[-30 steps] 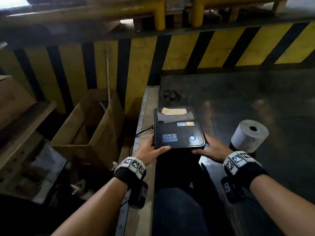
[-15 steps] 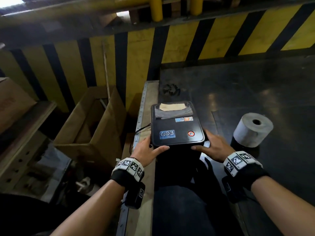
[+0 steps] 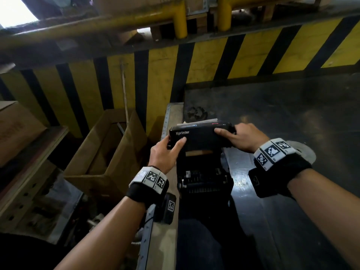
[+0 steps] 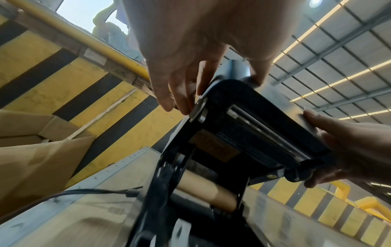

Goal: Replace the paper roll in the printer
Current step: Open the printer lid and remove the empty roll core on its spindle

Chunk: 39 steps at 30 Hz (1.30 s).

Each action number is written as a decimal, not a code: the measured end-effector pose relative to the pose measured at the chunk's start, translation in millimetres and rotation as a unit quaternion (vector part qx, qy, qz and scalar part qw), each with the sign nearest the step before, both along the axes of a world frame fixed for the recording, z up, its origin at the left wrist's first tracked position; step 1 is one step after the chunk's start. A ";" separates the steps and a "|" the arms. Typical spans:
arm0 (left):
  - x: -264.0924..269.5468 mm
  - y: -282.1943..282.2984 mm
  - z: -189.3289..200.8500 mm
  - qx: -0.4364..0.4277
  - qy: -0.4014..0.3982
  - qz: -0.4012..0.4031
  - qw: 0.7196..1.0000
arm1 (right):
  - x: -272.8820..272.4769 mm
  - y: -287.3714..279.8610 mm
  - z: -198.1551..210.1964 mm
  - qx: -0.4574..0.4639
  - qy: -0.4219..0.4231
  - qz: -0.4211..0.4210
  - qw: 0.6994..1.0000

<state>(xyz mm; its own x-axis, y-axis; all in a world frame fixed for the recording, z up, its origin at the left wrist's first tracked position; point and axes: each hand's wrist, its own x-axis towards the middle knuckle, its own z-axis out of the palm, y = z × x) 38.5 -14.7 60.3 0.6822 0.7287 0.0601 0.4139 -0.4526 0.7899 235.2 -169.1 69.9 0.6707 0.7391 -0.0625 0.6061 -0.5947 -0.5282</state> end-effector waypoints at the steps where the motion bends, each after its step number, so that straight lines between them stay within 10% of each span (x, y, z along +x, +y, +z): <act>1: 6.7 3.7 5.9 0.004 0.007 0.013 1.000 | 1.4 5.0 4.9 -0.002 -0.010 -0.015 1.000; 15: 64.5 39.1 37.1 0.001 -0.026 0.110 0.994 | 17.7 37.0 14.1 0.228 -0.052 -0.018 0.972; 34: 70.8 51.3 -0.1 -0.028 -0.070 0.081 0.994 | 42.8 45.9 -8.3 0.143 0.056 -0.038 0.987; 39: 44.8 32.4 -42.4 -0.083 0.048 0.023 0.995 | 17.7 18.1 -59.9 0.017 0.072 0.021 0.997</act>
